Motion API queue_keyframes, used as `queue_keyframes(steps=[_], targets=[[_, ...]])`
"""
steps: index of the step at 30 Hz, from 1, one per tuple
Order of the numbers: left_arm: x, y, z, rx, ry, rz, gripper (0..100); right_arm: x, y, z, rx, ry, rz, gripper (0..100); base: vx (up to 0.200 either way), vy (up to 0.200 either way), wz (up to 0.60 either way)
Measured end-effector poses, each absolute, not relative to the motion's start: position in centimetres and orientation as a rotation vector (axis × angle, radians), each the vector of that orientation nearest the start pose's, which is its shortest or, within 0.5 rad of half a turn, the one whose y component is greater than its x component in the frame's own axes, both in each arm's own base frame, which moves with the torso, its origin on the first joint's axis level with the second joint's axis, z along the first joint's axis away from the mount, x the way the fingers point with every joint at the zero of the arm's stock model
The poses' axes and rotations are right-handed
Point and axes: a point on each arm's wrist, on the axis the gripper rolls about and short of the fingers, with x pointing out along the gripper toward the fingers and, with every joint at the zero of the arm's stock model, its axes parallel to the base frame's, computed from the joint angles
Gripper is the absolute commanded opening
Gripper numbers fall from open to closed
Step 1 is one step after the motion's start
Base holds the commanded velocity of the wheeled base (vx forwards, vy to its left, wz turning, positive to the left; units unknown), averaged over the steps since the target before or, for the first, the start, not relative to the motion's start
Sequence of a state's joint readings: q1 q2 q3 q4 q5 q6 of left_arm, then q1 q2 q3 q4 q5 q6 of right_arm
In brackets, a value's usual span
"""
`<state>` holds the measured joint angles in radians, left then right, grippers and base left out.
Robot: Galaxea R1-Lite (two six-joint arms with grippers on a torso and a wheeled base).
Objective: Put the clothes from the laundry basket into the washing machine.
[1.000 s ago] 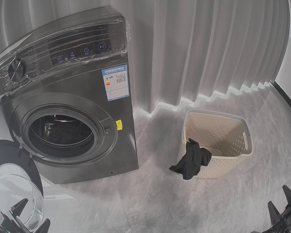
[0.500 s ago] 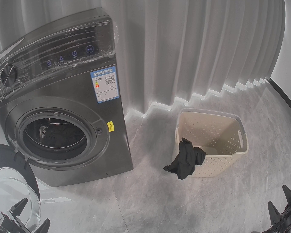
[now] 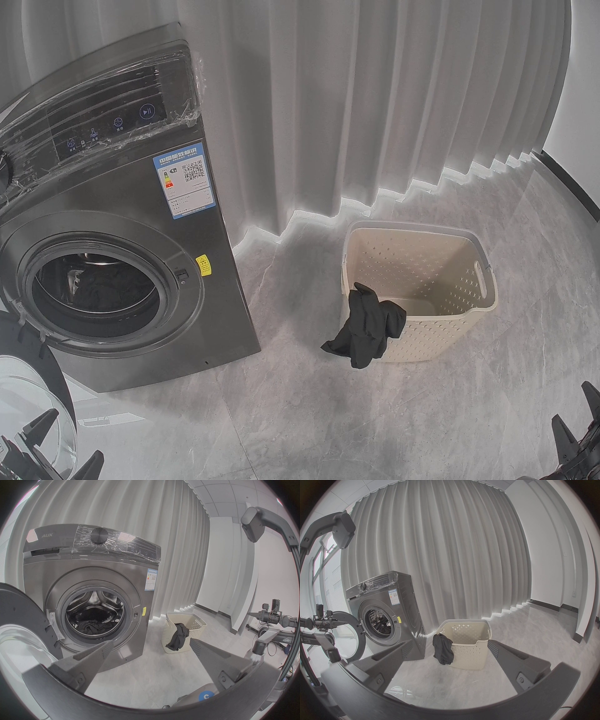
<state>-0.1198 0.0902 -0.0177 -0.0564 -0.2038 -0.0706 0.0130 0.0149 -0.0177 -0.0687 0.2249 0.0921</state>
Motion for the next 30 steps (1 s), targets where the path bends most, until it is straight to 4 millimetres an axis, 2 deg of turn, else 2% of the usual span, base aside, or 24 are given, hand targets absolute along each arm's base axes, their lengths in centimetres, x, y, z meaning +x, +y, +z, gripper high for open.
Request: queue_keyframes(steps=[5, 16, 25, 30], targets=[[-1.75, -0.26, 8.8, -0.075, 0.028, -0.327, 100, -2.38, 0.47, 8.77, 0.084, -0.06, 0.243, 100, 0.0, 0.0, -0.6], [-1.74, -0.25, 8.8, -0.074, 0.028, -0.323, 100, -2.38, 0.47, 8.77, 0.084, -0.06, 0.243, 100, 0.0, 0.0, 0.0], [-1.74, -0.25, 8.8, -0.072, 0.028, -0.323, 100, -2.38, 0.48, 8.78, 0.084, -0.06, 0.243, 100, 0.2, 0.0, 0.0], [-1.75, -0.26, 8.8, -0.074, 0.029, -0.329, 100, -2.38, 0.47, 8.78, 0.085, -0.06, 0.243, 100, 0.0, 0.0, 0.0]])
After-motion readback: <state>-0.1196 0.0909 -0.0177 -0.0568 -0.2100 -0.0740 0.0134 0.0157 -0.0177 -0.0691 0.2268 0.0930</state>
